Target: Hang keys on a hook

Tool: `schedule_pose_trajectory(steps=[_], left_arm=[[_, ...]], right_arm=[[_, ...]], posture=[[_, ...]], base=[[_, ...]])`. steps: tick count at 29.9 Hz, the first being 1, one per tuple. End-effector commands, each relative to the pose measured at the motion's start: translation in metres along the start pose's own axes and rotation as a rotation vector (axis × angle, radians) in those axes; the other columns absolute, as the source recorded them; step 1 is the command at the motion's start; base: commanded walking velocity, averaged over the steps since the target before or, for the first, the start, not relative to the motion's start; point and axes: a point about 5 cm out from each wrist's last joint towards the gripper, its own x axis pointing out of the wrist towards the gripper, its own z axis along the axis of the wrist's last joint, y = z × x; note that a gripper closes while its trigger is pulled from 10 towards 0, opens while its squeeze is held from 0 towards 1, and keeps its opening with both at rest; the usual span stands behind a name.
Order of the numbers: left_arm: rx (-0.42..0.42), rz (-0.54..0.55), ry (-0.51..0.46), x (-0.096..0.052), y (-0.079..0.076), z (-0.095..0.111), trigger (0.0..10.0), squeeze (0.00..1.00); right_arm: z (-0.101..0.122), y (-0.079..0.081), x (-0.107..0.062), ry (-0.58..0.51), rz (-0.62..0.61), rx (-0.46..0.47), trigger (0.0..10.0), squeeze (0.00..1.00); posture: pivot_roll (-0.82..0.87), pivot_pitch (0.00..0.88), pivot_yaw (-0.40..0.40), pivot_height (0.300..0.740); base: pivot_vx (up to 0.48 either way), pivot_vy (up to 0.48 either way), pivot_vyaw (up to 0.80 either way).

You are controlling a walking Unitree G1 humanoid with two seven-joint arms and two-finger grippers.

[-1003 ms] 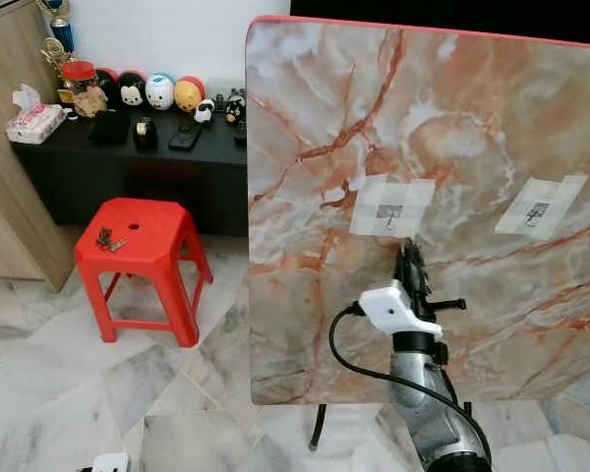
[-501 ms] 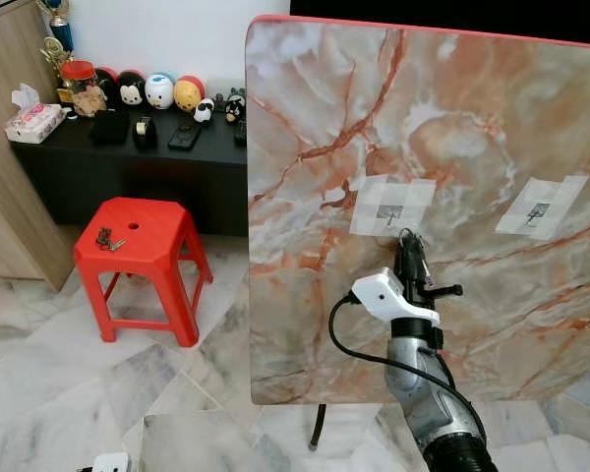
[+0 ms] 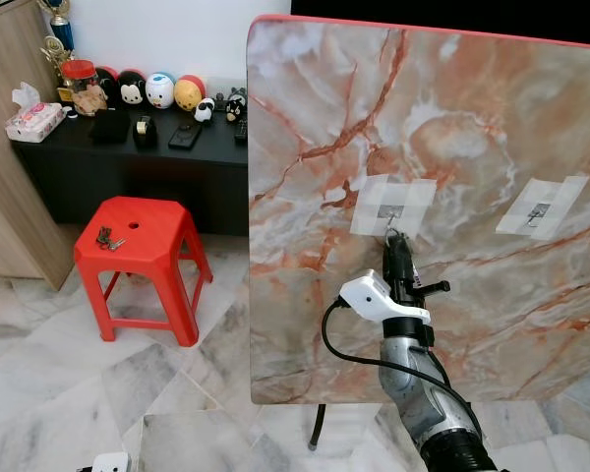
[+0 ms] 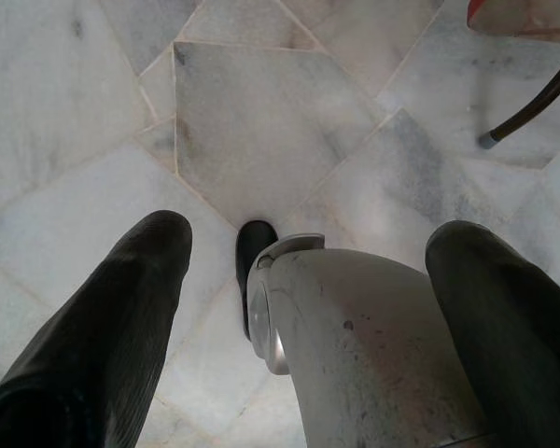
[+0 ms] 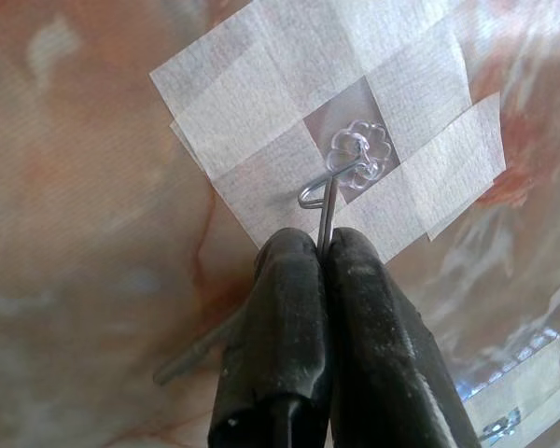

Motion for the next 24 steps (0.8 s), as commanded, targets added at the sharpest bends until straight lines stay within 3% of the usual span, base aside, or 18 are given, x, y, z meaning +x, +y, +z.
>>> schedule_pose_trajectory(steps=[1,24], left_arm=[[0.0,-0.01,0.021,-0.001,-0.0032,-0.0054,10.0,0.0],[0.003,-0.008,0.02,-0.0009,-0.0027,-0.0049,10.0,0.0]], right_arm=[[0.0007,-0.0036,0.0064,-0.01,-0.007,-0.023,10.0,0.0],[0.0005,0.0021,0.006,0.008,0.041,-0.061,10.0,0.0]], posture=[[0.01,0.0,-0.124,0.74],[0.0,0.0,-0.123,0.74]], base=[[0.0,0.0,0.0],[0.0,0.0,0.0]])
